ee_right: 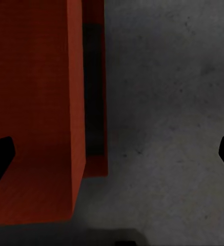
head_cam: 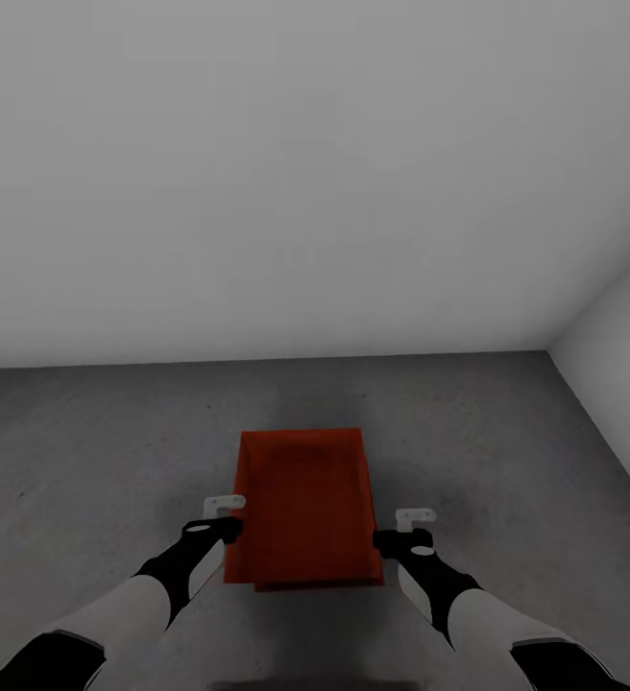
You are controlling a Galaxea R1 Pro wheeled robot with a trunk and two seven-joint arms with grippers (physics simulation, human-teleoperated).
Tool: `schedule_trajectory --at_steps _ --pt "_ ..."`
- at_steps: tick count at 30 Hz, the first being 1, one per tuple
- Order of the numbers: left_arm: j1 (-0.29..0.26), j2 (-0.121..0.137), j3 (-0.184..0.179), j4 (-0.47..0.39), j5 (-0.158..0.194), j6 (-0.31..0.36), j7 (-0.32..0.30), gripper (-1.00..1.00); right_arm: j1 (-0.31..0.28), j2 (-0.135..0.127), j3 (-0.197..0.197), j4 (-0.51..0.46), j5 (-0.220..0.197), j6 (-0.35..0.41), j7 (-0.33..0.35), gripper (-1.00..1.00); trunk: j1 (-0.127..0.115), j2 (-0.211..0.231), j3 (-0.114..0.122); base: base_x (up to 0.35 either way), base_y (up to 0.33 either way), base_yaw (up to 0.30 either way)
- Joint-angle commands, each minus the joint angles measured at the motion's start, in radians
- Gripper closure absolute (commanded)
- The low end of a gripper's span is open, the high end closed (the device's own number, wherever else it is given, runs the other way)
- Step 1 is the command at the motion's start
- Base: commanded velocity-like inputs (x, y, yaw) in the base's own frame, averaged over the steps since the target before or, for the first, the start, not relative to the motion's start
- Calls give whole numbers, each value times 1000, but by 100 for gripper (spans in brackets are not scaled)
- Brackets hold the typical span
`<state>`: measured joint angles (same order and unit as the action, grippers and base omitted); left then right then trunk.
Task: Move the two storage containers from the living room to the garage. In the garage, place one container on the floor and stack the other container on top of it (either order is fine).
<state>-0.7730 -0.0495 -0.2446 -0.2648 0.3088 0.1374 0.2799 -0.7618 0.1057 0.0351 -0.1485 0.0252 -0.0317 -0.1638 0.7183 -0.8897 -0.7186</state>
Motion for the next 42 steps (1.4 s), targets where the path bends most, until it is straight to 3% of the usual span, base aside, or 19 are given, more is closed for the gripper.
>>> schedule_trajectory --at_steps 1,29,42 --pt "0 1 -9 -2 9 5 7 -100 -1 0 4 1 2 -2 -5 -100 -4 7 3 0 0 0" --pt "0 2 -9 -5 9 5 7 -100 -1 0 4 1 2 -5 -6 -100 -111 203 90 0 0 0" --pt "0 1 -9 -6 11 5 6 -100 -1 0 3 1 2 -5 -7 -100 -111 203 90 -1 0 0"
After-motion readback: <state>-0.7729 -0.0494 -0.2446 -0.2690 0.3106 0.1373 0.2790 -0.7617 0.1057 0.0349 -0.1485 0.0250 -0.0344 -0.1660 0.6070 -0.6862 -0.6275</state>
